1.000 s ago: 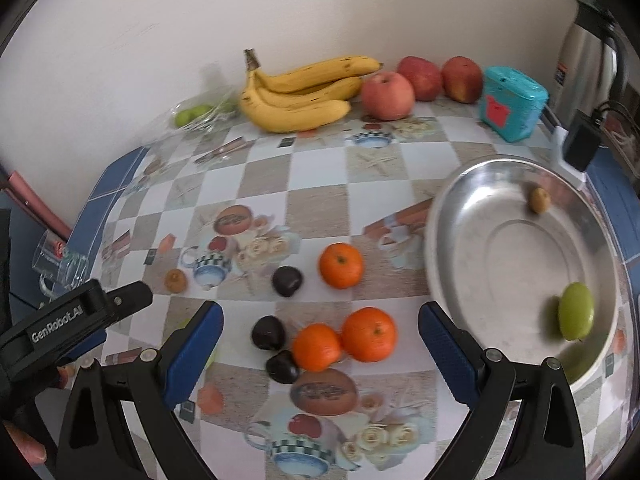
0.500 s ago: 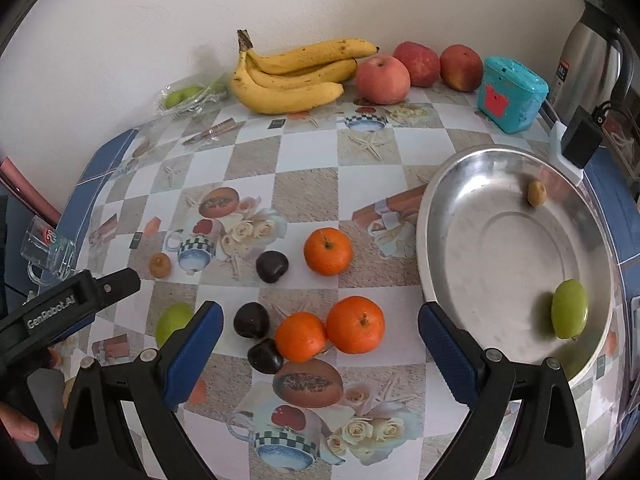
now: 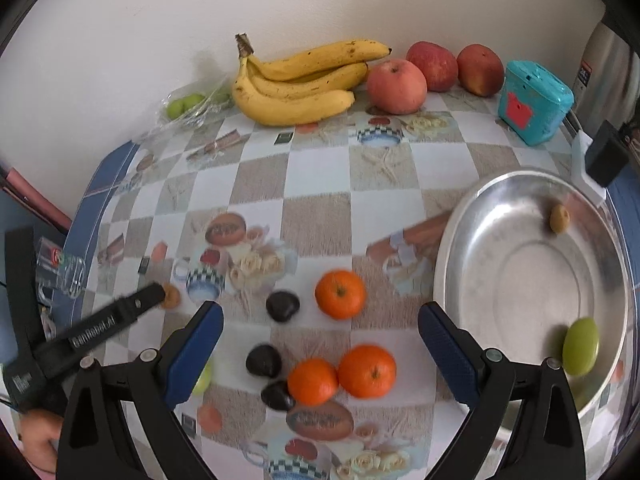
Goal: Organize fruits
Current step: 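Move both tools back over the remaining fruit, then close the left gripper around a second brown kiwi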
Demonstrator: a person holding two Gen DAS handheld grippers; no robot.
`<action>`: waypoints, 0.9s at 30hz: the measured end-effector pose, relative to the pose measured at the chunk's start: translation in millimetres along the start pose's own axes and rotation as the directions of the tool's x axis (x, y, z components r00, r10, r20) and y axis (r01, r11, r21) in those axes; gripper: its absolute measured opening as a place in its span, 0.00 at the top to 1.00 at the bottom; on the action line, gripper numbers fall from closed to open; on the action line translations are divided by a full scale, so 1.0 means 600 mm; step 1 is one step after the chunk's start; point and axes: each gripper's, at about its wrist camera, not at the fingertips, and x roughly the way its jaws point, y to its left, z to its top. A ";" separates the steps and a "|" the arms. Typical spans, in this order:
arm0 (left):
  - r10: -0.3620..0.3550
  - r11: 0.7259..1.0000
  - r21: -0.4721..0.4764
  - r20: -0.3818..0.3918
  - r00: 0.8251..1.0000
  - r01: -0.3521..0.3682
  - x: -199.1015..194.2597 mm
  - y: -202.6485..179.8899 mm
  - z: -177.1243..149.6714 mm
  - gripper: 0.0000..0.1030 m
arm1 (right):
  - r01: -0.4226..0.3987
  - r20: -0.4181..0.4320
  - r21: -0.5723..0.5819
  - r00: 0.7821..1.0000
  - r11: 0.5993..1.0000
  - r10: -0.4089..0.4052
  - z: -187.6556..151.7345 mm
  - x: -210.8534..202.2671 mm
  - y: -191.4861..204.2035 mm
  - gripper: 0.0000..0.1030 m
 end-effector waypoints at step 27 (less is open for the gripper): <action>0.001 1.000 0.013 -0.010 1.000 -0.001 0.036 -0.022 0.008 0.73 | 0.034 -0.123 0.022 0.992 0.999 -0.031 0.011 0.099 -0.002 0.05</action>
